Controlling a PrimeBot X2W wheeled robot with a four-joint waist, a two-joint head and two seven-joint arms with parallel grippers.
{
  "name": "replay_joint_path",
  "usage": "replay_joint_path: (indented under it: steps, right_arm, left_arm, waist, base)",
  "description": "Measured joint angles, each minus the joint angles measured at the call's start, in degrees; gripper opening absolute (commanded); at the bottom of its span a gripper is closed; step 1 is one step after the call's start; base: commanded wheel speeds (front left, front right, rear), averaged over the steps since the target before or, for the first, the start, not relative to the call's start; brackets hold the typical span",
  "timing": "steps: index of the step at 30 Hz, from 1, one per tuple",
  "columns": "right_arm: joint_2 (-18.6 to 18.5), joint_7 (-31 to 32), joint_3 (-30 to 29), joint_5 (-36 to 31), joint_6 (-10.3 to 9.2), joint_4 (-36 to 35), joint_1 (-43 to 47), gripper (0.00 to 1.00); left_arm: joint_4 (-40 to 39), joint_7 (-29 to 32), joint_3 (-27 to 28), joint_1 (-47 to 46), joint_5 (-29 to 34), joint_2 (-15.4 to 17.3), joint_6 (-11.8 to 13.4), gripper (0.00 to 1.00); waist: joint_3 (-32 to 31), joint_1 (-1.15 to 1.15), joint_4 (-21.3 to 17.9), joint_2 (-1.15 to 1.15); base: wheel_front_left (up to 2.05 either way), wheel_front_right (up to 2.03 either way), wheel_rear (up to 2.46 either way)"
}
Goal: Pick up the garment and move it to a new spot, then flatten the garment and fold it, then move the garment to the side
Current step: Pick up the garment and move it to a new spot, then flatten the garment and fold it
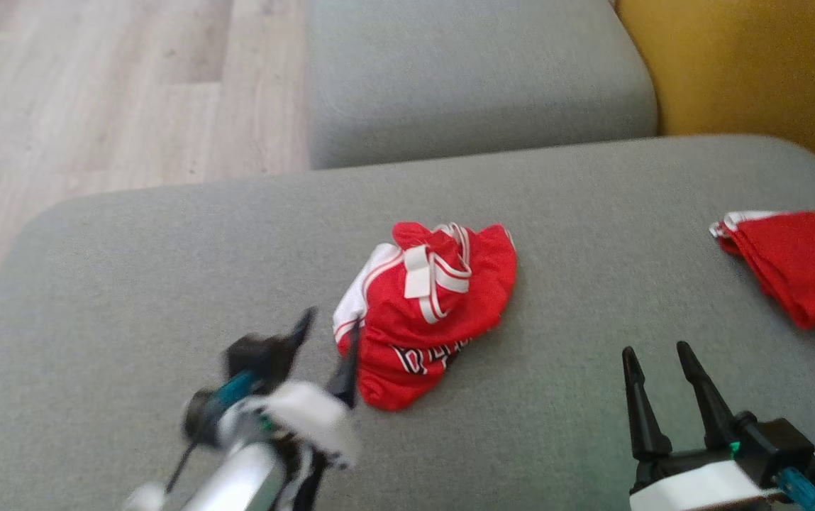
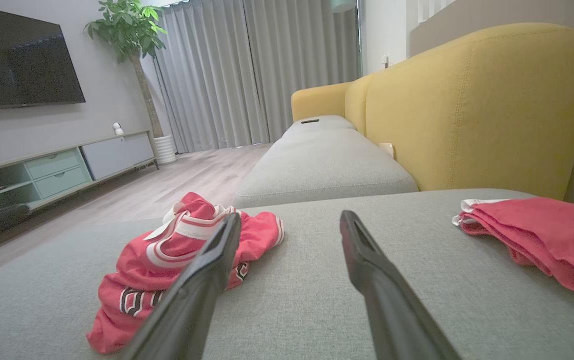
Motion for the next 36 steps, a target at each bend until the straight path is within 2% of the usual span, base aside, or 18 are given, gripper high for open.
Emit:
replay_joint_path:
  steps: [3, 4, 7, 11, 14, 19, 23, 36]
  right_arm:
    - [0.2, 0.0, -0.3, 0.0, 0.01, 0.0, 0.7, 1.00]
    - [0.2, 0.0, -0.3, 0.0, 0.01, 0.0, 0.7, 1.00]
    - [0.4, 0.0, -1.0, 0.0, 0.00, -0.1, 1.7, 1.00]
    - [0.4, 0.0, -1.3, 0.0, 0.00, -0.1, 2.6, 1.00]
    - [0.5, 0.0, -0.9, 0.2, 0.00, -0.1, 2.9, 1.00]
    - [0.5, 0.0, -0.9, 0.6, 0.00, 0.1, 3.5, 1.00]
    - [0.5, 0.0, -0.8, 0.6, 0.00, 0.3, 3.8, 1.00]
    - [0.5, 0.0, -0.4, 1.2, 0.00, 1.2, 4.6, 1.00]
  left_arm:
    - [-6.8, 0.0, 7.4, 8.0, 2.4, 1.6, 0.9, 1.00]
    - [-6.8, 0.0, 7.4, 8.0, 2.4, 1.6, 0.9, 1.00]
    - [-11.5, 0.0, 12.7, 14.7, 6.7, 2.7, 1.4, 1.00]
    - [-16.1, 0.0, 19.4, 21.2, 10.5, 2.0, 1.3, 1.00]
    - [-17.9, 0.0, 22.7, 24.9, 13.8, 1.1, 0.0, 1.00]
    - [-19.1, 0.0, 24.7, 27.3, 20.4, -0.6, -2.8, 1.00]
    - [-19.4, 0.0, 25.9, 27.5, 23.6, -1.8, -4.0, 1.00]
    - [-19.0, 0.0, 29.7, 27.9, 26.9, -4.2, -7.3, 1.00]
  waist:
    - [-1.2, 0.00, 1.2, 0.00]
    - [-1.2, 0.00, 1.2, 0.00]
    - [-1.8, 0.00, 2.4, 0.00]
    - [-2.5, 0.00, 3.5, 0.00]
    - [-2.8, 0.00, 3.8, 0.00]
    - [-3.2, 0.00, 4.4, 0.00]
    - [-3.5, 0.00, 4.7, 0.00]
    - [-4.1, 0.00, 5.1, 0.00]
  base:
    - [0.00, 0.00, 0.00]
    - [0.00, 0.00, 0.00]
    - [0.00, 0.00, 0.00]
    - [0.00, 0.00, 0.00]
    - [0.00, 0.00, 0.00]
    - [0.00, 0.00, 0.00]
    - [0.00, 0.00, 0.00]
    - [0.00, 0.00, 0.00]
